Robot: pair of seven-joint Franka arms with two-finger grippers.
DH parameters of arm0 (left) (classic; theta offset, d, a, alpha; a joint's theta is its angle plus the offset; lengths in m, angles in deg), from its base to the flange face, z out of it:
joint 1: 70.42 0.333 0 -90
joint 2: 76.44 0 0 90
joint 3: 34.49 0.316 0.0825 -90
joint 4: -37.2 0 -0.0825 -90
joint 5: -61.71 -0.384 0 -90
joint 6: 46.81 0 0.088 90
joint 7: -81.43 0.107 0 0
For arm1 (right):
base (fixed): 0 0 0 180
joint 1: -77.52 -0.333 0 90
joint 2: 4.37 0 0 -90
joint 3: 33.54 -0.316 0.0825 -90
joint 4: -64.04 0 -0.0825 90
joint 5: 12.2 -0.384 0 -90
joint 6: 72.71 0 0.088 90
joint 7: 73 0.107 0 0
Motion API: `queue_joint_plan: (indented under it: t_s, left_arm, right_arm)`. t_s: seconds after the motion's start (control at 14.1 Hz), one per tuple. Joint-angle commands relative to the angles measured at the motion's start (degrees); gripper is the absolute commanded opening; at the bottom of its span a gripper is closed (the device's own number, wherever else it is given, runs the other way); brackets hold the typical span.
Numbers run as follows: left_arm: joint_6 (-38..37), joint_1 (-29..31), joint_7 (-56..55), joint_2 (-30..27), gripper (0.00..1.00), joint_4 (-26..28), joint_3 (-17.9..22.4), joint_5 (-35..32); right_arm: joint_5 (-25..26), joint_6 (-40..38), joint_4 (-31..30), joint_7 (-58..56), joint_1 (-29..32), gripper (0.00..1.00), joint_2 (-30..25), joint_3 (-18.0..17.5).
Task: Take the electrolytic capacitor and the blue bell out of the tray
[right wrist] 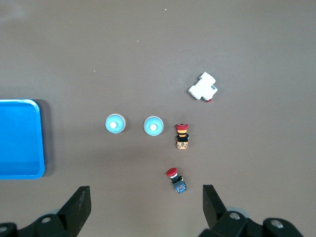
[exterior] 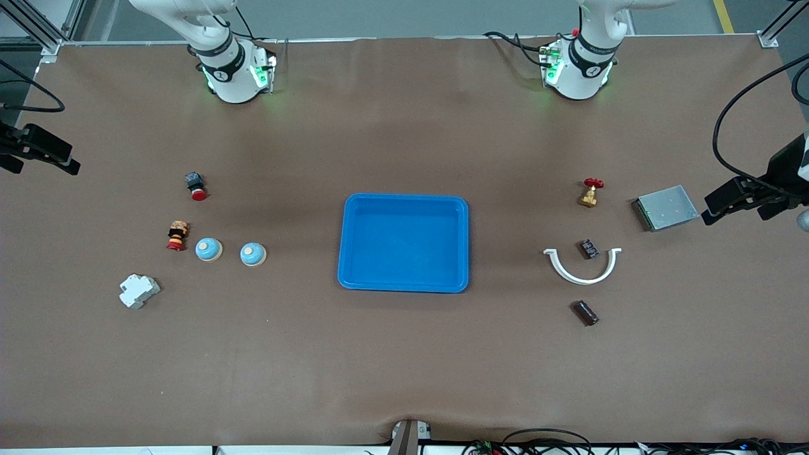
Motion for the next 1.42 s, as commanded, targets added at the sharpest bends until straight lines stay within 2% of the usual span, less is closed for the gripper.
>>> queue_joint_plan:
  t_s: [0.0, 1.35]
  left_arm:
    - [-0.09, 0.34, -0.27, -0.26, 1.0, -0.39, -0.13, 0.95]
    - [-0.62, 0.61, 0.52, -0.61, 1.0, -0.3, -0.22, 0.95]
  right_arm:
    - [0.13, 0.12, -0.23, 0.21, -0.56, 1.0, -0.44, 0.42]
    - [0.04, 0.03, -0.5, 0.21, -0.3, 1.0, -0.62, 0.42]
